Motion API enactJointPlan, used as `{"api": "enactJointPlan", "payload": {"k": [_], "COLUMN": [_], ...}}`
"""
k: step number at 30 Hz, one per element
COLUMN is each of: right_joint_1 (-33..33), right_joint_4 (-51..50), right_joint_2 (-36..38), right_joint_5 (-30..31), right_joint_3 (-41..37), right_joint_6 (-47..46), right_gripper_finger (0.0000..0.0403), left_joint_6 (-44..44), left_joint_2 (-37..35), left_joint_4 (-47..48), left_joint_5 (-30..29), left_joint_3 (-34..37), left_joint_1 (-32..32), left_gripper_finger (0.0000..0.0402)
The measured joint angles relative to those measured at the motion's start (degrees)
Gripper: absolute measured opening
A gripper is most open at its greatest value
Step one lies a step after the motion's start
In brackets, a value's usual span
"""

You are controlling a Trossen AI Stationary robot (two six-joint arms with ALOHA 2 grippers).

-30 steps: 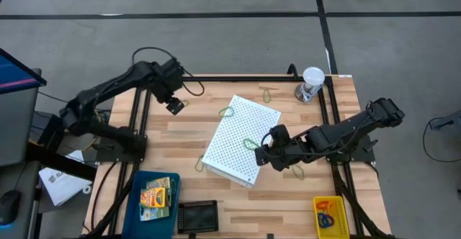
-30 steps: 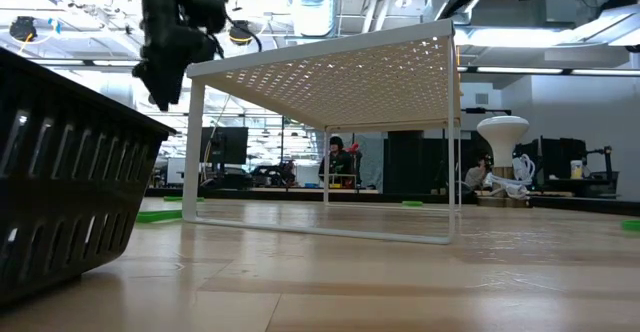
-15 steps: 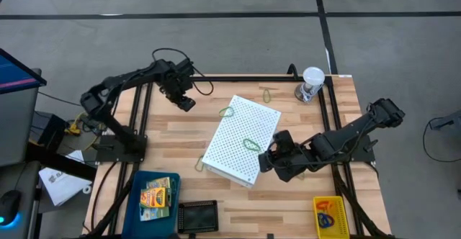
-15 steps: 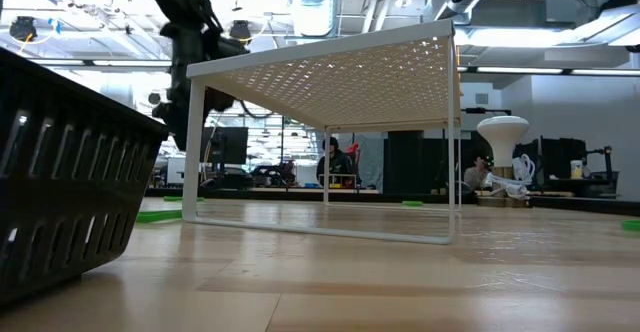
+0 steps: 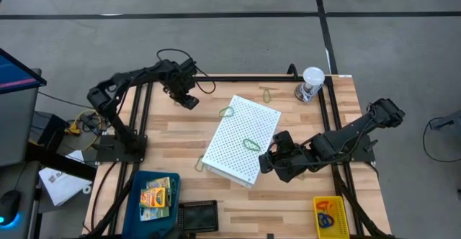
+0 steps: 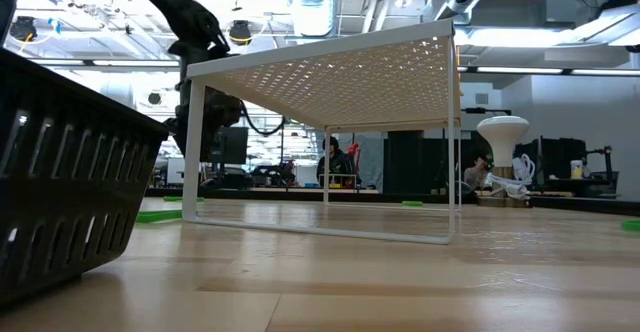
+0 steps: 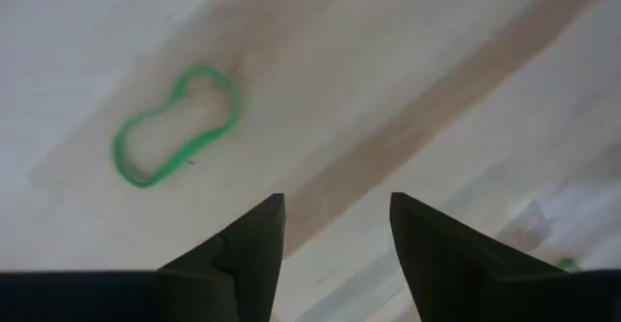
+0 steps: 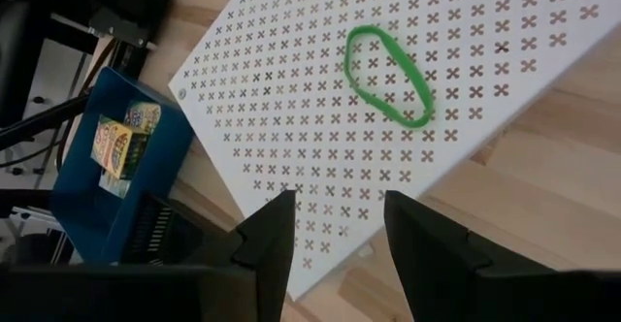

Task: Pick & Place Office Desk Supplies
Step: Put the green rubber band into the black bin

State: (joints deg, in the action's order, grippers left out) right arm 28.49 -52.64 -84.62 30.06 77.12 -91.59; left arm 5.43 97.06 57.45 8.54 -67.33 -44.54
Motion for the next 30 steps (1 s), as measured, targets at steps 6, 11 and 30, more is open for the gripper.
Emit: {"api": "enactJointPlan", "payload": {"k": [6,11,30], "right_joint_1": [-0.58,-1.2,-2.09], "right_joint_4": [-0.01,-0.04,-0.07], "right_joint_2": [0.0,0.0,0.0], "right_joint_5": [-0.01,0.0,-0.46], "right_joint_3": [0.0,0.0,0.0], "right_joint_6": [-0.08,0.38,0.09], "right_gripper_finger": [0.0156,0.0156,0.0156], "left_joint_6": [0.83,0.68,-5.73], "left_joint_2": [0.55,1.64,7.02], "left_joint_4": [-0.91,-1.48,-1.55], "left_joint_5": [0.98,1.8,-5.04], "left_joint_3": [0.0,0.01,-0.07], "left_joint_1": [-3.18,-4.47,-4.15], "left_gripper_finger": [0.0182,0.0182,0.0182]}}
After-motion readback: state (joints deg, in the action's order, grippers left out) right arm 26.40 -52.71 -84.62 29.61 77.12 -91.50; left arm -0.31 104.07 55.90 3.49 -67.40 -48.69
